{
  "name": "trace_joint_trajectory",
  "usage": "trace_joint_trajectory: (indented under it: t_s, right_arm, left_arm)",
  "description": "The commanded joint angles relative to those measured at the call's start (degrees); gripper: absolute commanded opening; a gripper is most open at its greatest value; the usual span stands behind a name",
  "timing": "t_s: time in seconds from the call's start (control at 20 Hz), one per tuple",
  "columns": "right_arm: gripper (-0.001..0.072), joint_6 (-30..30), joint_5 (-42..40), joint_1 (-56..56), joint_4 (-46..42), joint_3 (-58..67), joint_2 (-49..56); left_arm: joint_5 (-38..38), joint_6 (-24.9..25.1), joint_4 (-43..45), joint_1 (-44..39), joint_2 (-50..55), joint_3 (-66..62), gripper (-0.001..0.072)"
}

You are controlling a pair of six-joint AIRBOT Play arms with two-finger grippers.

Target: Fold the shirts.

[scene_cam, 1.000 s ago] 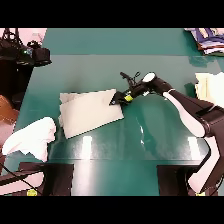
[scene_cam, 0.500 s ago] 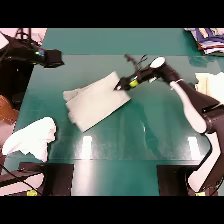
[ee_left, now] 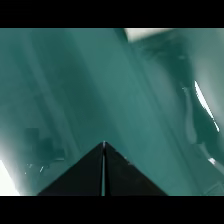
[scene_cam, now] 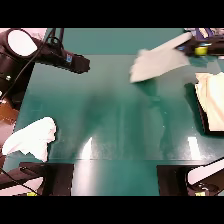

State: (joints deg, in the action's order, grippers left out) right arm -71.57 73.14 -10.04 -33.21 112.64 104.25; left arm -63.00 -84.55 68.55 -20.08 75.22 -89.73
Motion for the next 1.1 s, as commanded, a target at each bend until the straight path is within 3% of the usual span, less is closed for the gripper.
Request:
trace_joint_trajectory:
  t_s: [0.0,0.3,0.5,0.65,0.8,1.05]
  right_arm:
    - [0.0016,-0.5,-1.86,-11.91,0.17,0.68,-1.62]
    - [0.0016,-0.5,-3.5,-20.39,1.25,0.92,-0.63]
    - [0.0016,-0.04,-3.74,-21.27,2.1,7.78,-1.55]
    - [0.0016,4.37,-6.1,-21.27,2.01,4.33,-8.22]
    - [0.0016,6.29,-6.25,-22.34,-4.11,-0.74,-15.19]
    - [0.0017,6.29,3.04,-27.61,-12.04,-9.7,-23.41]
  left_arm:
    - [0.81,-0.09,-0.24,-2.73,0.02,0.02,0.0024]
    - [0.83,-0.72,-0.37,-2.97,0.02,0.02,0.0024]
    - [0.81,-0.72,-0.37,-2.99,0.02,0.02,0.0025]
    - [0.76,-0.7,-0.37,-2.97,0.02,0.02,0.0024]
    - [0.26,-0.57,-0.37,-2.97,0.02,0.02,0.0025]
    - [-0.92,-0.52,-0.35,-2.97,0.02,0.02,0.0025]
